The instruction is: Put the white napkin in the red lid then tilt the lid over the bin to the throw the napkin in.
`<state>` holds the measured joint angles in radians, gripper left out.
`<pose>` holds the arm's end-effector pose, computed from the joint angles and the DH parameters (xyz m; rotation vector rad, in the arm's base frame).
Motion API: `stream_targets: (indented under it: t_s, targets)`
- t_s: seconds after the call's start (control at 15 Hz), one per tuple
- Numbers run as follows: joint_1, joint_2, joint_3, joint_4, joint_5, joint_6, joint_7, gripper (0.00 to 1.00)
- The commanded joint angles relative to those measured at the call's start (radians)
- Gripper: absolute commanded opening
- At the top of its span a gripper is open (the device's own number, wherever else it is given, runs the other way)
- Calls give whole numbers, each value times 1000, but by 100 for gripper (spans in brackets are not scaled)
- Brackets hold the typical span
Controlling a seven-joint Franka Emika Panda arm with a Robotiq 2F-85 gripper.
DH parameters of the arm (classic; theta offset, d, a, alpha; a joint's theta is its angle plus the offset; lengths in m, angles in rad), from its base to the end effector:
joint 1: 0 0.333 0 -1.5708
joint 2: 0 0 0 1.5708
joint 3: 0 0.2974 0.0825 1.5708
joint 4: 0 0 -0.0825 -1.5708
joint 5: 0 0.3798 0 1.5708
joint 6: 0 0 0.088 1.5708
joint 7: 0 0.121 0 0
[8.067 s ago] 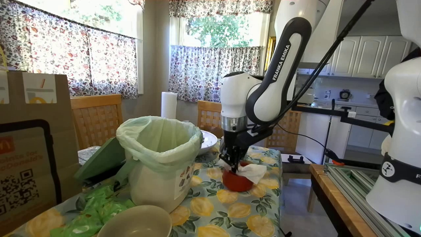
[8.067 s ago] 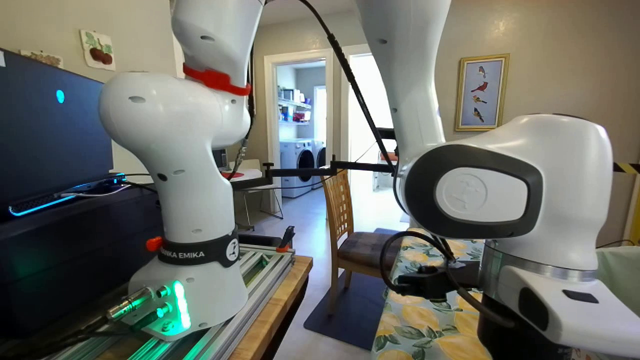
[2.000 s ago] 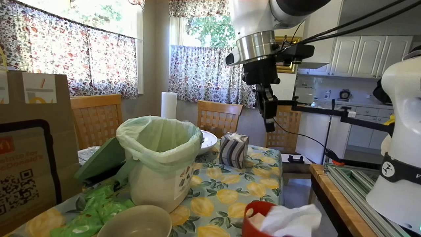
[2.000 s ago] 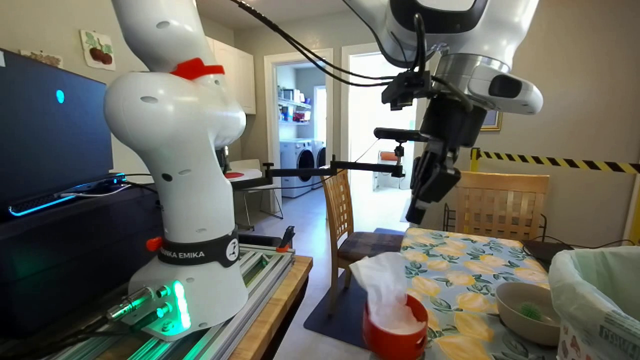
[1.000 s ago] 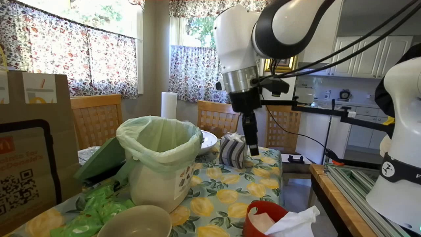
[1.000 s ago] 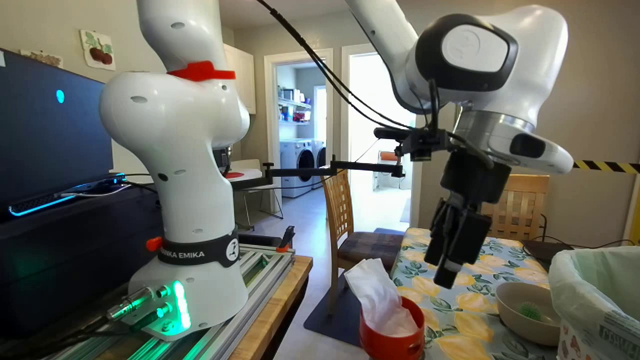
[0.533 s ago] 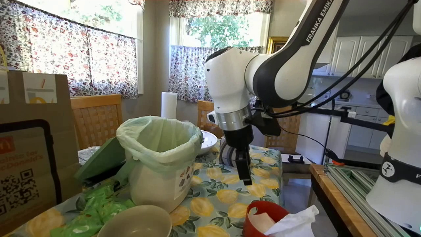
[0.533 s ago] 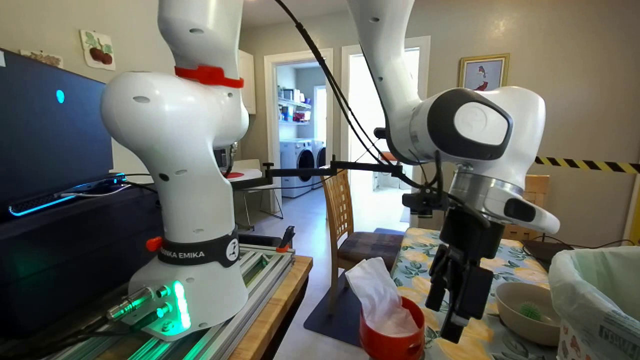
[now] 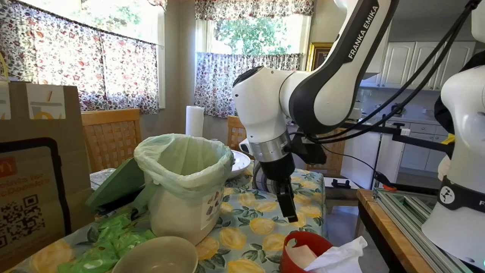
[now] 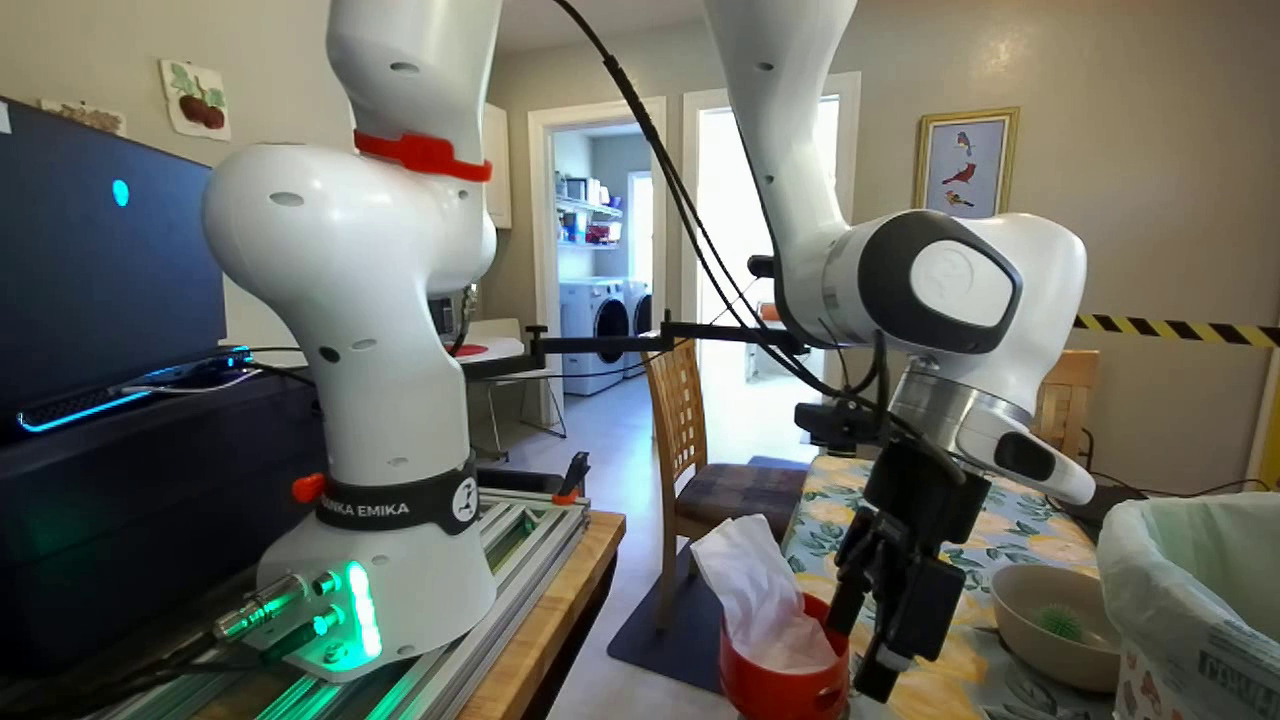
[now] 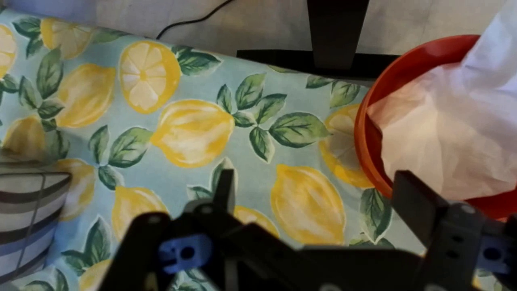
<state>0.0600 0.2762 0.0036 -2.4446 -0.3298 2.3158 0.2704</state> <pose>0.4253 0.0177 0.1384 2.8376 0.0957 -0.5231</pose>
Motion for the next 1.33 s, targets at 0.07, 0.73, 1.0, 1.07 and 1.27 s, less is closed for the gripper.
stream_targets:
  t_s: [0.07,0.73,1.0,1.07,1.27]
  targets:
    - [24,23,-5,5,-40,9,-81,100]
    - [47,33,-1,2,-86,-8,-149,100]
    - [46,33,0,5,-86,-15,-158,100]
    - [46,33,0,5,-86,-15,-158,100]
    - [74,60,-8,6,-151,20,-110,100]
